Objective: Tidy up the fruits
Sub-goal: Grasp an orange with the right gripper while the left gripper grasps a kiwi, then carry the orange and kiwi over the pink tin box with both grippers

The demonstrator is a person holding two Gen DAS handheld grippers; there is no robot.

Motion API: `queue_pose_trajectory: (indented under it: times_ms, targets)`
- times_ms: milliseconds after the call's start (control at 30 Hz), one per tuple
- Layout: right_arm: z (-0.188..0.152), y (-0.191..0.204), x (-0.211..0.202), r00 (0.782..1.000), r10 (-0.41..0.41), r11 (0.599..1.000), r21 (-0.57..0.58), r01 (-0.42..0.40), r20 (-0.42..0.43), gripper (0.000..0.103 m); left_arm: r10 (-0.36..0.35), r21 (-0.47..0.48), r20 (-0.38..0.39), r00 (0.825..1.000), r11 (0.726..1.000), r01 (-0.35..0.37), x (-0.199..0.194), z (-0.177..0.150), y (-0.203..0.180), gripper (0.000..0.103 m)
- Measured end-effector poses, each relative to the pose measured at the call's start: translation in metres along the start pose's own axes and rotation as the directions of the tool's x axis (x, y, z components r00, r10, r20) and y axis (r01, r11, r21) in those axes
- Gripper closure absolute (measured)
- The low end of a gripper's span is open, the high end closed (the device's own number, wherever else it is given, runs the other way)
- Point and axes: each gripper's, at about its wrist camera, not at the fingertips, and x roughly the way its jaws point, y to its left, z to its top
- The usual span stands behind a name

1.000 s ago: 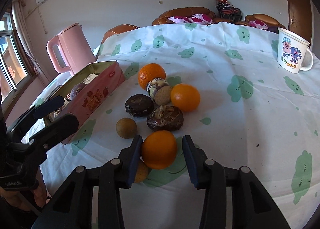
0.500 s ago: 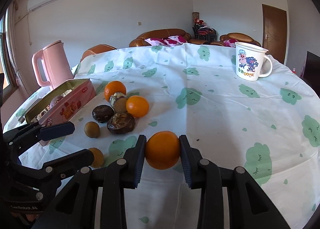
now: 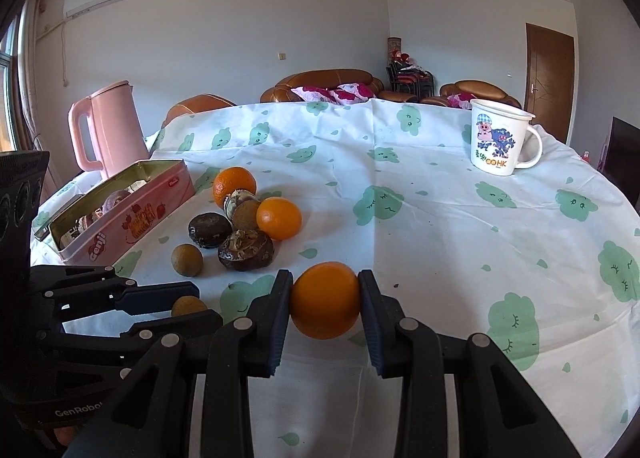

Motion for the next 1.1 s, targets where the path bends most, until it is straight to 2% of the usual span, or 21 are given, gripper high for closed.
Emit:
queue_pose_trajectory:
  times_ms: [233,467,1100]
  targets:
    - [-0.002,0.001,-0.008,0.998,0.02,1.0,-0.013,-0.019,0.053,0.068,0.042,0.006,0.097,0.994,0.999,-0.042,-0.014,-0.002,-0.001,0.073]
    - [-0.003,0.002,-0.013,0.995,0.035,0.999,-0.019,-0.034,0.091,0.068,0.065,-0.017,0.157,0.986,0.998,-0.063,-0.022,-0.002,0.003,0.073]
    - [-0.007,0.001,-0.022,0.985,0.071,0.997,-0.031,-0.067,0.157,0.068,0.116,0.0,0.251,0.961,0.993,-0.12,-0.035,-0.005,-0.004,0.073]
